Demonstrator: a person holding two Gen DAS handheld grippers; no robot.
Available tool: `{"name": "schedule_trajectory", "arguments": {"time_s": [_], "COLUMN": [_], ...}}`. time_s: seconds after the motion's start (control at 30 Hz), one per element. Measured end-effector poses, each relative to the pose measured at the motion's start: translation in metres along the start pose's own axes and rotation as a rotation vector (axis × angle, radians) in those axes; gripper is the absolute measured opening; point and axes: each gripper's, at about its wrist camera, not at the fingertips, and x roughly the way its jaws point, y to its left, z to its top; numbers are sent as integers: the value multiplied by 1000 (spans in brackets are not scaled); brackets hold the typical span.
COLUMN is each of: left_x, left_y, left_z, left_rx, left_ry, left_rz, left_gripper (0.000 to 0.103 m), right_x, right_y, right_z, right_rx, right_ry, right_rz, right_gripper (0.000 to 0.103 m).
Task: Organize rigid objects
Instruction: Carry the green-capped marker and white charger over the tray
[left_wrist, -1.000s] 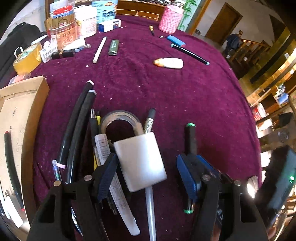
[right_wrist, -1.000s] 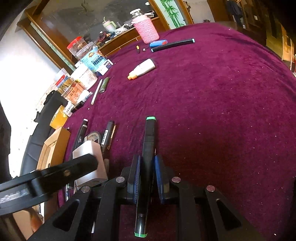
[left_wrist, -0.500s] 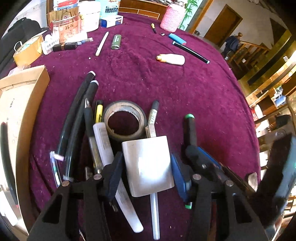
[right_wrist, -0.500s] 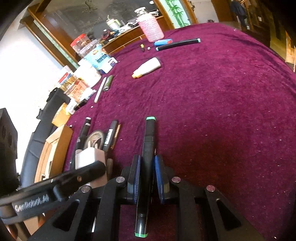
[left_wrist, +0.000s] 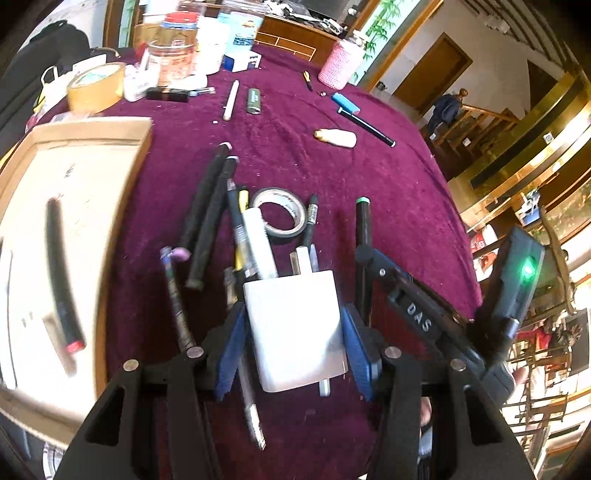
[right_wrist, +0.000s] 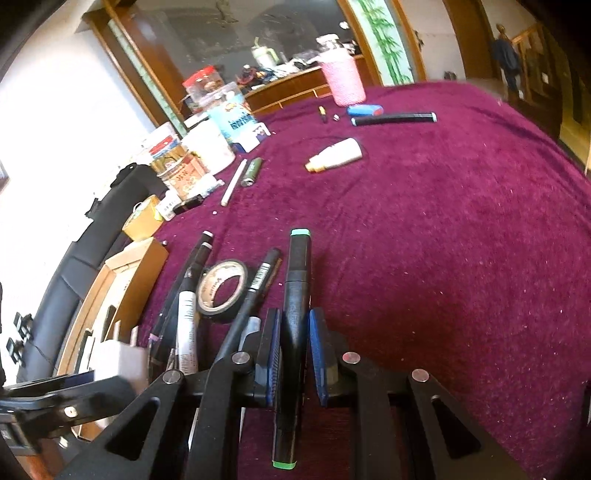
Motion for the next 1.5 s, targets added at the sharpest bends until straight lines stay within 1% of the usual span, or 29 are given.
{"name": "schedule_trajectory", "arguments": {"time_s": [0.13,0.2,0.27,0.37,0.5,0.73,0.87,1.0,1.1,1.2,1.37,1.5], "left_x": [-27,-40,-50,-65,-87,-118,-114,-103,-100,-95,-79,-69], "left_y": [17,28,40,58,86,139,162,185,194,202,217,221], "left_z": [-8,-11,-14,-18,-20,-11,-5,-2,1,7,18,21], "left_rx": [-16,-28,-49,-84,-132,-213,-238,-274,-293,-302,-325,-326], "left_ry": [-31,-50,-60,-76,-112,-187,-169,-125,-117,-115,-84,-62], "left_rz": [-17,-26,-35,-51,-53,-4,24,5,5,10,28,36], "left_gripper": [50,50,50,50,50,50,50,50,50,50,50,50], "right_x": [-12,-21,-28,-31,-25,0,16,32,44,54,82,100], "right_y": [15,30,49,82,121,179,206,226,239,247,255,261], "right_z": [-2,-4,-7,-12,-20,-25,-26,-24,-18,-12,-4,-6], "right_rx": [-21,-38,-55,-118,-194,-291,-339,-373,-402,-426,-440,-462], "right_ry": [-10,-8,10,23,50,107,133,151,152,147,183,197], "right_rz": [37,68,122,141,181,243,259,258,255,243,225,204], "right_gripper": [16,16,16,16,16,17,17,17,17,17,17,17]}}
